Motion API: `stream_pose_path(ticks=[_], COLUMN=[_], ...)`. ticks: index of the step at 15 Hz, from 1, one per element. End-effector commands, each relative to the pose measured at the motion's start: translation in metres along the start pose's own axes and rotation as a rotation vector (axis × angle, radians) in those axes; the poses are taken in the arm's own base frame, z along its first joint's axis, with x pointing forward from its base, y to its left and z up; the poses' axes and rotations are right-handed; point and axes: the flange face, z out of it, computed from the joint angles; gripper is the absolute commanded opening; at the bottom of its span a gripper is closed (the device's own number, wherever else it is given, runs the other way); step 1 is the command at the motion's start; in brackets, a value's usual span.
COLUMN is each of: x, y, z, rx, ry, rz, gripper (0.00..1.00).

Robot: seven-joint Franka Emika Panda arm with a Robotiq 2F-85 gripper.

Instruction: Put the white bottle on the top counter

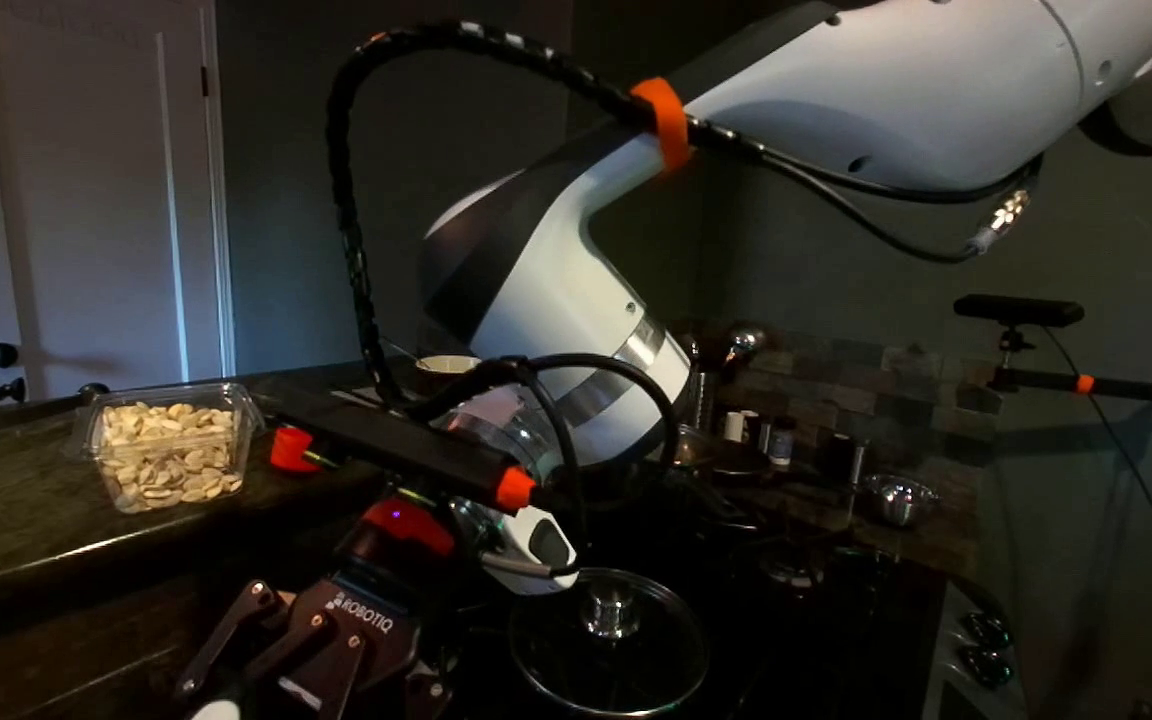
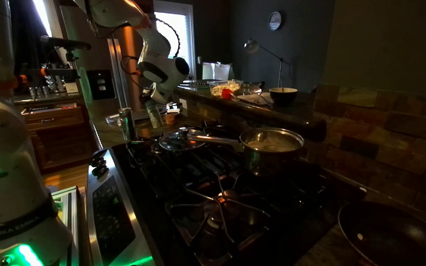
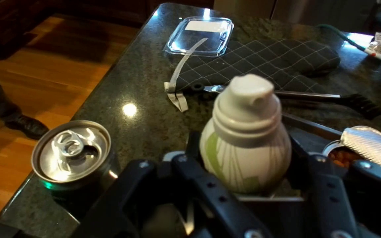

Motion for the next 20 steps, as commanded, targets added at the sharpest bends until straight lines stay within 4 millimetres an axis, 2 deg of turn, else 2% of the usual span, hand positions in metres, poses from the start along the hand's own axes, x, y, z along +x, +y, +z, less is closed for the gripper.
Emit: stream_pose_path(ticks=[1,5,9,11,12,13,14,16,17,18,20], x=[-0.01,-0.033,-0.051,-0.06,-0.063,-0.065,-0.058,-0.065,-0.066,-0.066,-0.056], y=[-0.018,-0.032,-0.009,0.01,0.018,0.019,-0.004,0.008,0.012,0.006,0.009], z=[-0.021,-0.077,-0.118,-0.134,-0.141,-0.138,-0.137,-0.14,-0.14,-0.153,-0.193], rx=[0.091,0.291,0.369,0.439,0.486,0.473,0.443,0.466,0.467,0.525,0.625], ry=[-0.03,-0.078,-0.095,-0.076,-0.049,0.011,-0.041,-0.016,-0.012,-0.048,-0.052], rz=[0.003,0.034,0.09,0.141,0.162,0.148,0.122,0.13,0.131,0.19,0.265], gripper=[0.34,0.34,0.34,0.34,0.34,0.34,0.59,0.59,0.34,0.34,0.34])
